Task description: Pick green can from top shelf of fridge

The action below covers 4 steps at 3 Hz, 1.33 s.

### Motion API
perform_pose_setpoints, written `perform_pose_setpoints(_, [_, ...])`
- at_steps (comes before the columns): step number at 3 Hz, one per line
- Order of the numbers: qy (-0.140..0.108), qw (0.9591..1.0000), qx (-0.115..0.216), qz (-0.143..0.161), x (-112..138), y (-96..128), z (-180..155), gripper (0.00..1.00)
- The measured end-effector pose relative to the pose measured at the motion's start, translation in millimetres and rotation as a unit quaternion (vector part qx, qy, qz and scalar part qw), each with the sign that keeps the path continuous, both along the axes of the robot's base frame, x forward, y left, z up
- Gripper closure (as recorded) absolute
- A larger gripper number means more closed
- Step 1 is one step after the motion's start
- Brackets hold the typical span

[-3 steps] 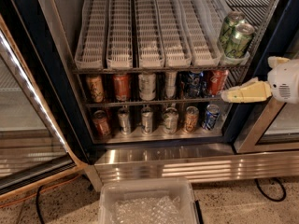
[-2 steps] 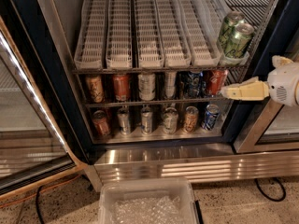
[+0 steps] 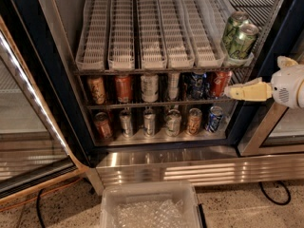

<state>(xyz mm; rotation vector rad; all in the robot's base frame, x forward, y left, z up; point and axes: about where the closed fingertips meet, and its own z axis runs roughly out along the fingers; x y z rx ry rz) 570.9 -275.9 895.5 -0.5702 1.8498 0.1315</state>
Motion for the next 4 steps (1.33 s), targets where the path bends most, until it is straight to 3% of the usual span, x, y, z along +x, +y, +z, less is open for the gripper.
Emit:
perform_pose_setpoints(1, [0.000, 1.0000, 0.000, 0.000, 0.0, 0.1, 0.0, 0.09])
perform_pose_setpoints(2, [0.000, 1.0000, 0.000, 0.000, 0.0, 0.1, 0.0, 0.11])
perform_pose_setpoints(4, [-0.052, 0.9983, 0.027, -0.004, 18.8, 18.0, 33.5, 0.19])
